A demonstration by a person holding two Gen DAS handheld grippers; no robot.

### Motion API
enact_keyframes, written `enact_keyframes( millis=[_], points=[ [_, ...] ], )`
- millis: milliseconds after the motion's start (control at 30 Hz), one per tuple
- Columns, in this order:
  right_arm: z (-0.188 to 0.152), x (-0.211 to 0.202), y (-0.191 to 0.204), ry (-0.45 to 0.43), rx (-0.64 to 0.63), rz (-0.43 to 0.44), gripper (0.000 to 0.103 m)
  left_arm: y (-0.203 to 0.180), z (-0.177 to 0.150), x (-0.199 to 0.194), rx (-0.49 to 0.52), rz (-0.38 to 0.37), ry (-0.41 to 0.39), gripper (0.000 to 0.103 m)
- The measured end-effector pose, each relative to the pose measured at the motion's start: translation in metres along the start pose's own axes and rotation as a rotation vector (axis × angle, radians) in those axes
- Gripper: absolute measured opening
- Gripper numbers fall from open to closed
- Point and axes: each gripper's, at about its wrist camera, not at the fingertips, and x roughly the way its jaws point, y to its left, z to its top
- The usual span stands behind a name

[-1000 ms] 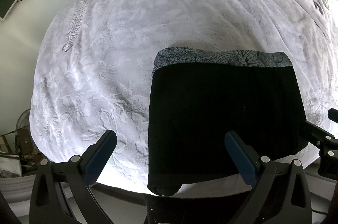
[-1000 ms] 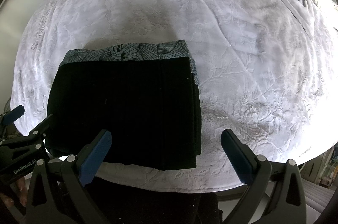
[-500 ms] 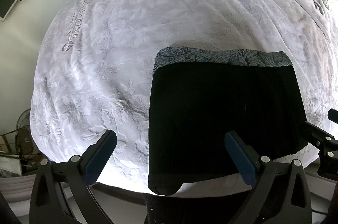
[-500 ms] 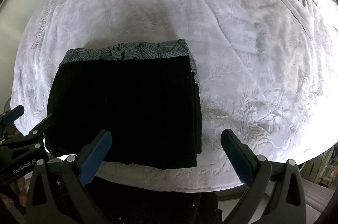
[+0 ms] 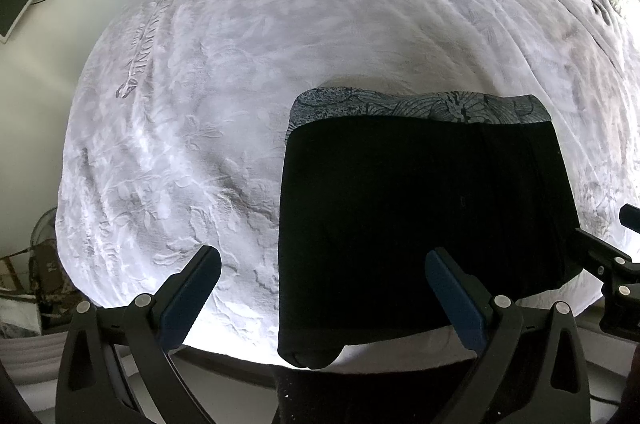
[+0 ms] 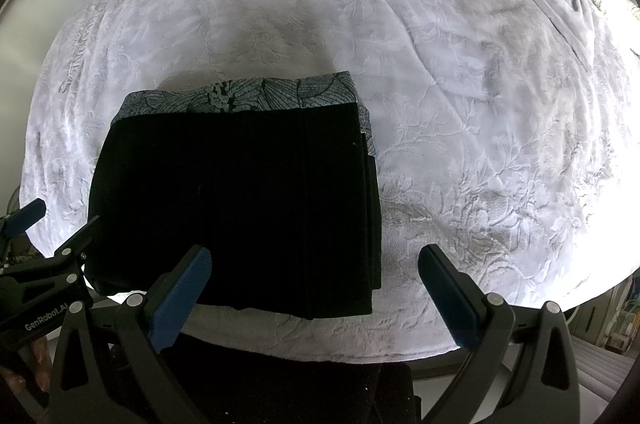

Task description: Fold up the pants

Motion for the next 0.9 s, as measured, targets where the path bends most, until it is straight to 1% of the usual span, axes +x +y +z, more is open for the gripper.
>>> enact_keyframes(
  millis=[567,900],
  points=[
    [-0.0039,0.0009,0.0015,0.0,0.0,-0.001,0.103,-0.0028,0.0002,-0.0008,0.008,-0.002,-0.001,0.103],
    [-0.0039,0.0006,0.0036,0.001,-0.008,-0.001,0.103,-0.002,-0.0002,0.0004,-0.006,-0.01,0.01,0.103]
  ],
)
